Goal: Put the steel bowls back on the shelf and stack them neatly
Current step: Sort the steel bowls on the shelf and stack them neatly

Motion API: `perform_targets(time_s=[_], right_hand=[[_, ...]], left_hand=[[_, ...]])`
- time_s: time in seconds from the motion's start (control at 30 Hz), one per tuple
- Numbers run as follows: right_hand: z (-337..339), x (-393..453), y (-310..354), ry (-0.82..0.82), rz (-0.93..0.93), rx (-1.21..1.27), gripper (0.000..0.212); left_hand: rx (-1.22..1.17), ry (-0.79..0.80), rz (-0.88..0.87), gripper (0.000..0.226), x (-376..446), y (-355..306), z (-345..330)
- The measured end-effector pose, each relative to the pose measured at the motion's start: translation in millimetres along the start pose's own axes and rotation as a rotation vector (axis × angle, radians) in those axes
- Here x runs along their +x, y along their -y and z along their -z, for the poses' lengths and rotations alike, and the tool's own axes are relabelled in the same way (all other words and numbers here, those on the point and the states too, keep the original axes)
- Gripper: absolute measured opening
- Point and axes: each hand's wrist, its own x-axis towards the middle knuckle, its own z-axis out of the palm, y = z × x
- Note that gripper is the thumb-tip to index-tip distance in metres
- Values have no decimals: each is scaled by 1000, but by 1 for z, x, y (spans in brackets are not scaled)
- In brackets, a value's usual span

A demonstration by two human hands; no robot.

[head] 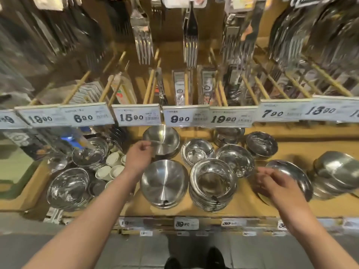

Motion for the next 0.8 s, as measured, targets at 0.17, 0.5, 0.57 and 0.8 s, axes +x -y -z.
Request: perform_targets(time_s=[0.17,0.5,0.57,0.8], right_hand=[[-21,12,12,55,38,2,16],[-42,5,8,-16,29,-40,19],[-43,2,6,-51,11,-30,18],[-47,-19,3,-146,-22,-23,19]], left_hand=[[264,-68,2,28,42,2,-3],[654,26,-32,34,83,8,-11],[778,93,-62,35,88,6,-12],[928,217,-24,35,105,5,-14]])
